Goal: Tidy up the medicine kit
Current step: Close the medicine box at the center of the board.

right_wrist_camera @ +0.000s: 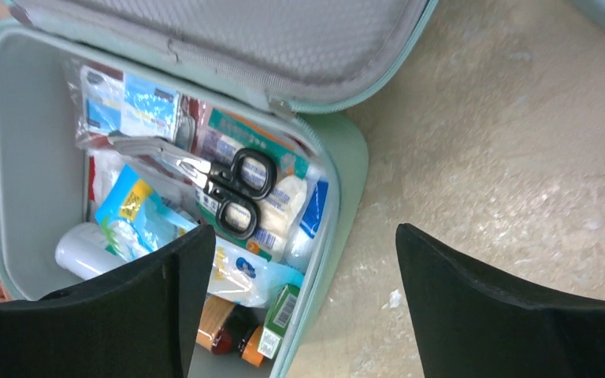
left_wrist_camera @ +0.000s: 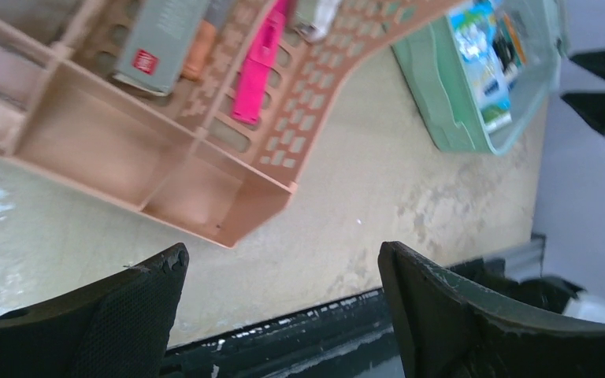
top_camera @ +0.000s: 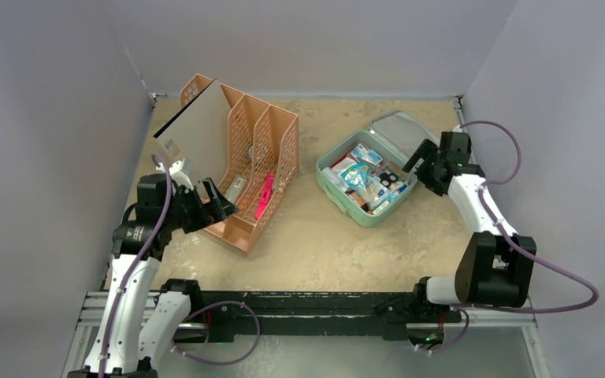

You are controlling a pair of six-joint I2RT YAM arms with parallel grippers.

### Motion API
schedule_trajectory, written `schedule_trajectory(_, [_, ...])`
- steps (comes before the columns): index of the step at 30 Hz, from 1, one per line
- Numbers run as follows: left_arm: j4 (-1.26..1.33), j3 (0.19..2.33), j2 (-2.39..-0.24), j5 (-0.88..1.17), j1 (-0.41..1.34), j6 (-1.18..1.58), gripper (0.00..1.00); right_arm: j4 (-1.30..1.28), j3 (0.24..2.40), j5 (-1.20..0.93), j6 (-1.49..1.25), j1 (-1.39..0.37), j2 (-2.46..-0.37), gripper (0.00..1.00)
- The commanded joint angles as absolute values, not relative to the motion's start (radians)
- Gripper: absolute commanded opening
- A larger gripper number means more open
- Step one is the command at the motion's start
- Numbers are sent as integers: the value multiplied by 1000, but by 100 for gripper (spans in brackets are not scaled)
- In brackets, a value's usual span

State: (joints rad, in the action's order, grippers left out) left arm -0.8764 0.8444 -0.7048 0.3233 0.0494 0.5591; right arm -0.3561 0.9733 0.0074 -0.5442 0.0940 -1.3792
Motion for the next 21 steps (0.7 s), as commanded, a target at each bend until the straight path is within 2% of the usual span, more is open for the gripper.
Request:
schedule_trajectory(1, [-766, 818, -720, 636, 57, 473, 88, -287, 1007, -64, -581, 154, -1356, 92])
schedule_trajectory(5, [-724, 803, -709, 740, 60, 464, 88, -201, 988, -120, -637, 196, -1382, 99])
schedule_trajectory(9, [-694, 793, -707, 805, 65, 467, 88, -49, 950, -232, -715, 259, -1438, 99])
schedule_trajectory(21, [-675, 772, -699, 812, 76, 471, 88, 172, 910, -231, -932, 296, -1597, 94])
